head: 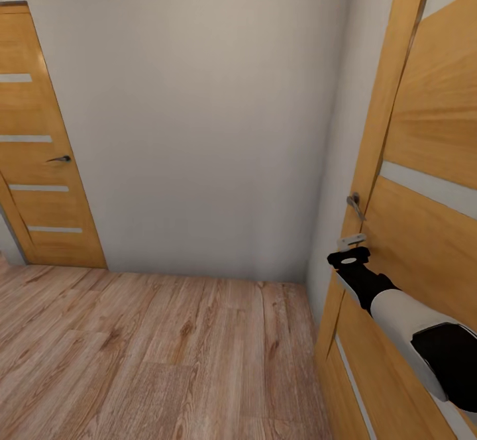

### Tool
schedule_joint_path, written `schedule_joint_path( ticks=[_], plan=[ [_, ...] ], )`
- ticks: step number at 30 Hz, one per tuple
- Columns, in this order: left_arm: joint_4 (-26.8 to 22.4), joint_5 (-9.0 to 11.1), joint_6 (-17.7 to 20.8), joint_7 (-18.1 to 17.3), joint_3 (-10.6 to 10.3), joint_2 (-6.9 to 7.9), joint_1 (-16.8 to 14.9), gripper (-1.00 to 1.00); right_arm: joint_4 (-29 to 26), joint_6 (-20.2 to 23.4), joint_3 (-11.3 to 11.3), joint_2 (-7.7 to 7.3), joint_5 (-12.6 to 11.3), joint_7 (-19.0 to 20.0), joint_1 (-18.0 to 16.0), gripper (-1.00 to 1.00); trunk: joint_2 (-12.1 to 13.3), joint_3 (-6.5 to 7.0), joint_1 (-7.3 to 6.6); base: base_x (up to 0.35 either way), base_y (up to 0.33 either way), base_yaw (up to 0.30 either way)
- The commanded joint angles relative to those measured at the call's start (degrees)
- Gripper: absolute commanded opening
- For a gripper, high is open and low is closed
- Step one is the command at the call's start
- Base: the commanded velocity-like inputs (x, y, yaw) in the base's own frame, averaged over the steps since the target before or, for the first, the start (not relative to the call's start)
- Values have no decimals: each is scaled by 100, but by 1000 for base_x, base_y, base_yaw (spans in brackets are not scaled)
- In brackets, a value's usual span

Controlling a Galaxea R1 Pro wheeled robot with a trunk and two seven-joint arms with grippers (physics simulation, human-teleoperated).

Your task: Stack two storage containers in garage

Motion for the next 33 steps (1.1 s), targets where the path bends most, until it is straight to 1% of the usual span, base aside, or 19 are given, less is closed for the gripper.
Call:
schedule_joint_path(
  ticks=[1, 8, 9, 10, 11, 13, 15, 16, 17, 19, 20, 24, 26, 27, 28, 29, 31, 32, 33],
  plan=[
    [-4, 45, -10, 3, 4, -1, 1, 100, 70, 47, -12, -265, -18, -56, -2, 100, -2, -6, 0, 0, 0, 0],
    [-4, 45, -10, 3, 4, -1, 1, 100, 21, 74, 6, -151, 27, -60, -3, 100, -2, -6, 0, 0, 0, 0],
    [-4, 45, -10, 3, 4, -1, 1, 100, 13, 87, 5, -74, 21, -60, -3, 100, -2, -6, 0, 0, 0, 0],
    [-4, 45, -10, 3, 4, -1, 1, 100, 6, 114, 6, 343, 27, -62, -3, 100, -2, -6, 0, 0, 0, 0],
    [-4, 45, -10, 3, 4, -1, 1, 100, 5, 119, 7, 475, 29, -64, -3, 100, -2, -6, 0, 0, 0, 0],
    [-4, 45, -10, 0, 4, -1, 1, 100, 7, 133, 10, 989, 14, -71, -3, 100, -2, -6, 0, 0, 0, 0],
    [-4, 45, -10, -2, 4, -1, 1, 100, 9, 136, 4, 1193, 9, -69, -3, 100, -2, -6, 0, 0, 0, 0],
    [-4, 45, -10, -3, 4, -1, 1, 100, 13, 138, 0, 1360, 5, -66, -3, 100, -2, -6, 0, 0, 0, 0],
    [-4, 45, -10, -4, 4, -1, 1, 100, 18, 139, -2, 1491, -5, -64, -1, 100, -2, -6, 0, 0, 0, 0],
    [-4, 45, -10, -4, 4, -3, 1, 100, 37, 140, -6, 1598, -19, -60, 1, 100, -2, -6, 0, 0, 0, 0],
    [-4, 45, -10, -5, 4, -4, 1, 100, 61, 141, -12, 1694, -39, -57, 3, 100, -2, -6, 0, 0, 0, 0],
    [-4, 45, -10, -5, 4, -2, 1, 100, 150, 141, -31, 1884, -75, 20, 5, 100, -2, -6, 0, 0, 0, 0],
    [-4, 45, -10, -5, 4, -2, 1, 100, 408, 133, -41, 1884, -88, 155, 5, 100, -2, -6, 0, 0, 0, 0],
    [-4, 45, -10, -5, 4, -1, 1, 100, 710, 109, -44, 1884, -101, 286, 5, 100, -2, -6, 0, 0, 0, 0],
    [-3, 45, -10, -5, 4, -4, 1, 100, 1363, 47, -60, 1884, -327, 757, 7, 100, -2, -6, 0, 0, 0, 0],
    [-2, 45, -10, -5, 4, -6, 1, 100, 1455, 32, -63, 1884, -434, 955, 19, 100, -2, -6, 0, 0, 0, 0],
    [0, 45, -10, -5, 4, -8, 1, 100, 1525, 23, -65, 1884, -516, 1120, 76, 100, -2, -6, 0, 0, 0, 0],
    [-1, 45, -10, -5, 4, -9, 1, 100, 1594, 10, -65, 1884, -591, 1282, 320, 100, -2, -6, 0, 0, 0, 0],
    [0, 45, -10, -5, 4, -9, 1, 100, 1608, 8, -63, 1884, -607, 1318, 431, 100, -2, -6, 0, 0, 0, 0]
  ],
)
